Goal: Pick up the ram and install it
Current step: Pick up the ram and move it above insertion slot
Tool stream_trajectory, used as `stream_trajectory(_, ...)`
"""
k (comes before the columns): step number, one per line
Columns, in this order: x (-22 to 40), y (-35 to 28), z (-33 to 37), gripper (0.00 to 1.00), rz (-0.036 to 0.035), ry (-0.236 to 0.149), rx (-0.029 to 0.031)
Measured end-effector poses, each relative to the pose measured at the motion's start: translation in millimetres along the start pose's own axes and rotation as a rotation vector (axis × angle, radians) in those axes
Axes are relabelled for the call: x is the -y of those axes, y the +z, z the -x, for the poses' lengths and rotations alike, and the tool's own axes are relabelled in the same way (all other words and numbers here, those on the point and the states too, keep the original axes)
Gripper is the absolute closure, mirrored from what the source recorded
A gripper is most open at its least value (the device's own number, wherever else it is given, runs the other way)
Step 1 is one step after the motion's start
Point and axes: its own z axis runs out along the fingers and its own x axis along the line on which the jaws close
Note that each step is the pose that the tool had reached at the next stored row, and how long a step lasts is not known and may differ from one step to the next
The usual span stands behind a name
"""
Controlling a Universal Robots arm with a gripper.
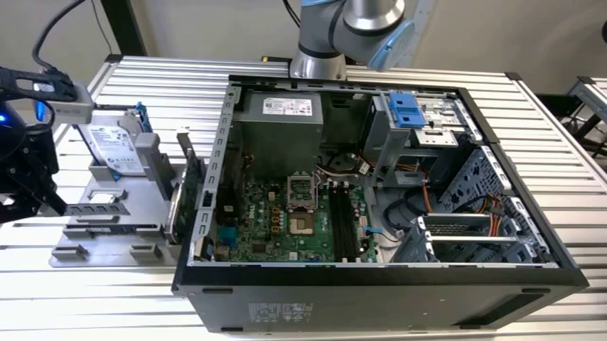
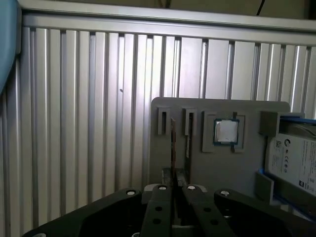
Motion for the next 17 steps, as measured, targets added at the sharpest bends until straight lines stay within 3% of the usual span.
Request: stream_trajectory(17, 0.0, -17.3, 1.1, 1.0, -0.0001, 0.0, 0.0001)
